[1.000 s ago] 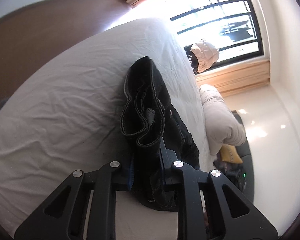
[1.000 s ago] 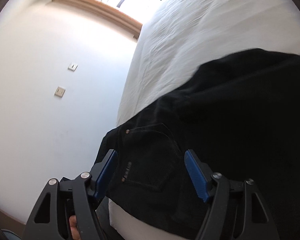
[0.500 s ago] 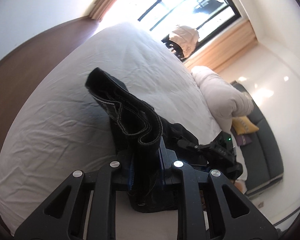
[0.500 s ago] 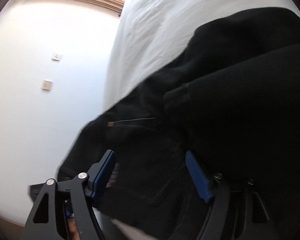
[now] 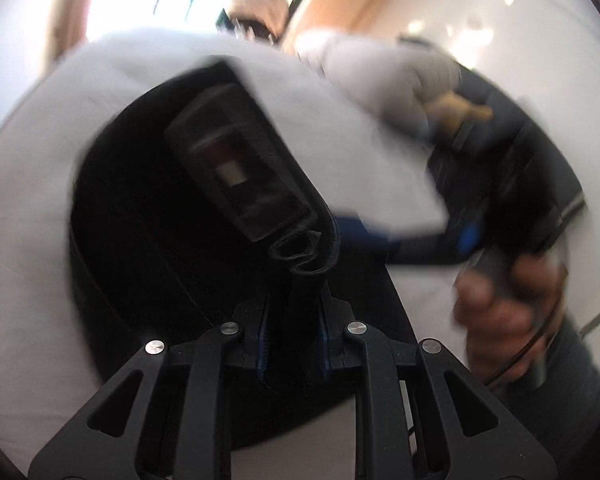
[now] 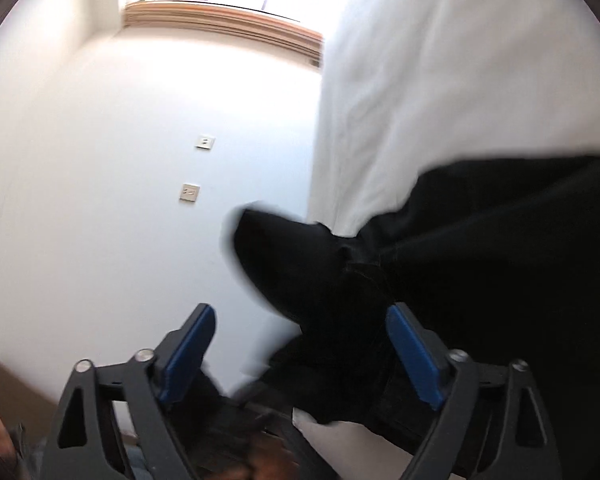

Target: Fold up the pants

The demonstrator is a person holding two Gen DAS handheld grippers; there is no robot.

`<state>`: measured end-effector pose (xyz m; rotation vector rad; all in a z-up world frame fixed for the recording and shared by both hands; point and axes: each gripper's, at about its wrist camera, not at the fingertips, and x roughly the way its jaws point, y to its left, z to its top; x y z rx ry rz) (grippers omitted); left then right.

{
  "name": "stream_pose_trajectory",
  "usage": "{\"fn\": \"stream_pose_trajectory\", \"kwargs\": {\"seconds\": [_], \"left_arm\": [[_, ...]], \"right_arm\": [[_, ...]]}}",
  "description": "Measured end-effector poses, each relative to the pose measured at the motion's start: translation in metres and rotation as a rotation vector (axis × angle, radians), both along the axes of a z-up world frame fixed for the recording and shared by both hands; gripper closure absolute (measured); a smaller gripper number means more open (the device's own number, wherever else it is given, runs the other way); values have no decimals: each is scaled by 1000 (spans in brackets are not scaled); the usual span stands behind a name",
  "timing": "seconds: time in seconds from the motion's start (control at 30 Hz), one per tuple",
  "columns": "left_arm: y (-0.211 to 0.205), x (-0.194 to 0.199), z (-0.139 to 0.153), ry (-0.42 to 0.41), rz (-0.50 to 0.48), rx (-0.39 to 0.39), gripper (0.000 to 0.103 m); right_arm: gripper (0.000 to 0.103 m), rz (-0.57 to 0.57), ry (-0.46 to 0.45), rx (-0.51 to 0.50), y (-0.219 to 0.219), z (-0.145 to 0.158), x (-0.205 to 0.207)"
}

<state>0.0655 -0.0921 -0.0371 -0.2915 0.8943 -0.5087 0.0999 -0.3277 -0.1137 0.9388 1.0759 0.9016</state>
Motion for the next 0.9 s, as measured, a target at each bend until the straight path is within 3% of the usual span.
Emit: {"fn": "stream_pose_trajectory", "kwargs": {"seconds": [0.07, 0.2, 0.27, 0.33, 0.43, 0.47, 0.5, 0.6, 0.9], "left_arm": [[-23, -7, -5, -9, -52, 26, 86], [-61, -18, -5, -57, -147, 105, 86], [-71, -16, -4, -61, -161, 120, 86], [-78, -13, -4, -64, -169, 129, 86], [-85, -14, -5, -73, -166, 134, 86], [-87, -13, -3, -78, -164, 135, 86], [-90, -14, -2, -83, -166, 137, 86], [-84, -20, -10, -98, -182, 145, 86], [-132, -11, 3, -166, -247, 143, 86]], "right_arm": [[6, 2, -11, -61, -9, 3, -3], [6, 10, 74, -230, -19, -19, -7], [7, 19, 83, -213, -23, -24, -6], [21, 30, 62, -236, -18, -24, -6], [49, 39, 58, -268, -26, -30, -3], [71, 35, 55, -279, -27, -31, -2], [82, 19, 58, -293, -34, -32, -2], [86, 10, 36, -306, -51, -31, -2], [91, -79, -56, -344, -82, -6, -10]]}}
